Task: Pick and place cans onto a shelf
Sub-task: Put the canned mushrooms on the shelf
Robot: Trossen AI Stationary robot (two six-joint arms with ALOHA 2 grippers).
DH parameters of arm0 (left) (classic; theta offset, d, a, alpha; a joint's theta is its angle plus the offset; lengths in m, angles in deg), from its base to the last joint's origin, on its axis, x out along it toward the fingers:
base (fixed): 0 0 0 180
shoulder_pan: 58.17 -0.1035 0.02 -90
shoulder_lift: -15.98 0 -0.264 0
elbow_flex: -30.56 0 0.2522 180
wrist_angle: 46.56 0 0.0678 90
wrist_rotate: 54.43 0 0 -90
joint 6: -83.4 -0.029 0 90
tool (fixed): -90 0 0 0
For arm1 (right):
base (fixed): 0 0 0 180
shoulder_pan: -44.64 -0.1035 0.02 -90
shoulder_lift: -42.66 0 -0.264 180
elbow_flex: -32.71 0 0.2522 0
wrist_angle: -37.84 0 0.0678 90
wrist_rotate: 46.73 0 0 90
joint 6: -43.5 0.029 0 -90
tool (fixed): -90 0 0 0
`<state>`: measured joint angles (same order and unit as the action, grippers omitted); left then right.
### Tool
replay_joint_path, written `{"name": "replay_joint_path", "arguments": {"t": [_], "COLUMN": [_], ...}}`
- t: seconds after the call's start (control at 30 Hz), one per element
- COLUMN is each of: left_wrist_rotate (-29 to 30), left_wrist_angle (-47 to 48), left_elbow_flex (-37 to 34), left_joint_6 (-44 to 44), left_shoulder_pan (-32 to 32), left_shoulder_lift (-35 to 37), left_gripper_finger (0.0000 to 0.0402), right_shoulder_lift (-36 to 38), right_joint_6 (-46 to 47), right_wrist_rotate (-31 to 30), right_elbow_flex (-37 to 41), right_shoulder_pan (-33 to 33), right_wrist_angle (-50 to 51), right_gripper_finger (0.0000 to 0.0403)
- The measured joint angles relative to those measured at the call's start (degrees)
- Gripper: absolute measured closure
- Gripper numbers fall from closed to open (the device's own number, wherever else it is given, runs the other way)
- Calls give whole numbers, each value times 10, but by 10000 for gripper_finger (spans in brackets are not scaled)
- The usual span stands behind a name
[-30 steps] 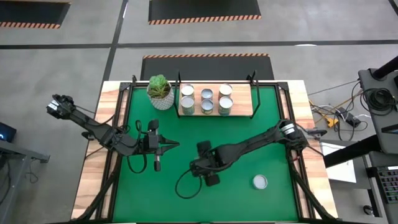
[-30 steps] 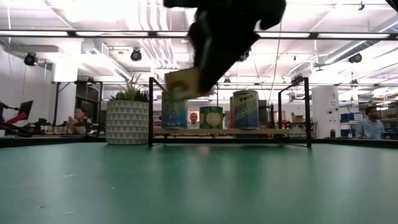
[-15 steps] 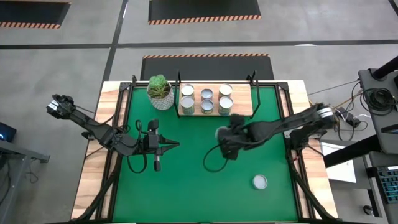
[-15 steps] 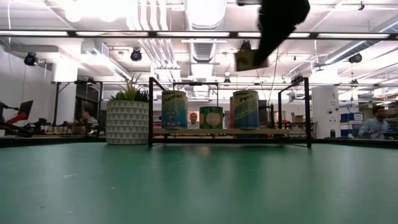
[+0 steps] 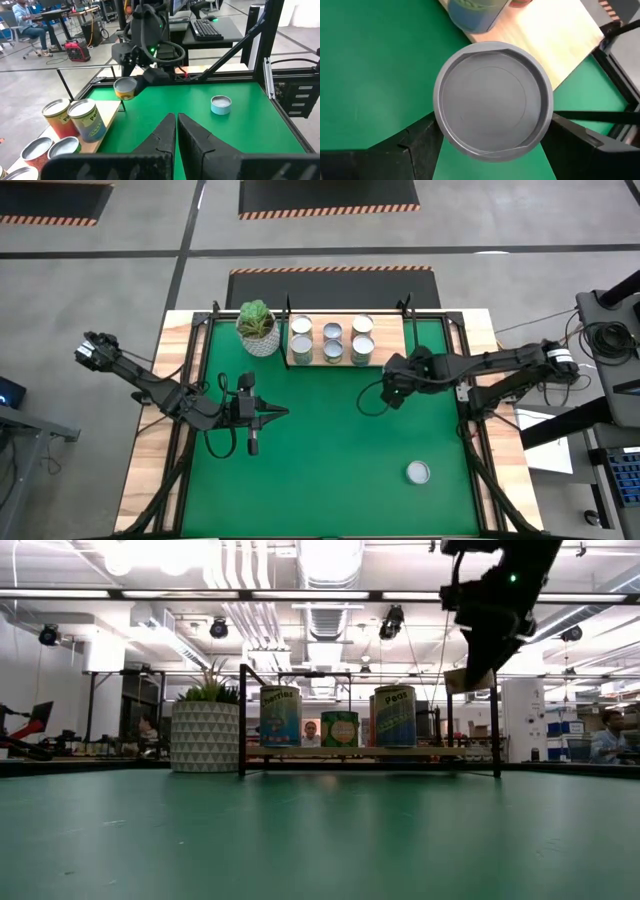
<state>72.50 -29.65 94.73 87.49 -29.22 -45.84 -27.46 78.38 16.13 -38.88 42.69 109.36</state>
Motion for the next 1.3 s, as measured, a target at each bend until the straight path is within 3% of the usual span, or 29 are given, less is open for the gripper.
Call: {"name": "replay_joint_path", "arguments": {"t": [0.2,0.37,0.63,0.87,1.3], "left_wrist_rotate": [0,0,0,0,0], "left_wrist_angle": [0,0,1,0,-1], "left_elbow_flex": [0,0,0,0,3], "left_joint_6": [-1,-4,-21,-31,-39], "left_shoulder_pan": [0,0,-1,-1,-1], "left_shoulder_lift": [0,0,0,0,0], "left_gripper_finger": [402,402,402,402,402], "right_shoulder_lift": [-5,-25,-70,-111,-132], "right_joint_6": [-86,-138,-219,-252,-263], "right_wrist_rotate": [-3,-44,-69,-118,-102], "right_elbow_flex": [11,12,16,9,9], "right_shoulder_pan": [35,57,61,61,103], "right_wrist_angle": [-41,-63,-63,-65,-76], "right_gripper_finger": [120,120,119,119,100]}}
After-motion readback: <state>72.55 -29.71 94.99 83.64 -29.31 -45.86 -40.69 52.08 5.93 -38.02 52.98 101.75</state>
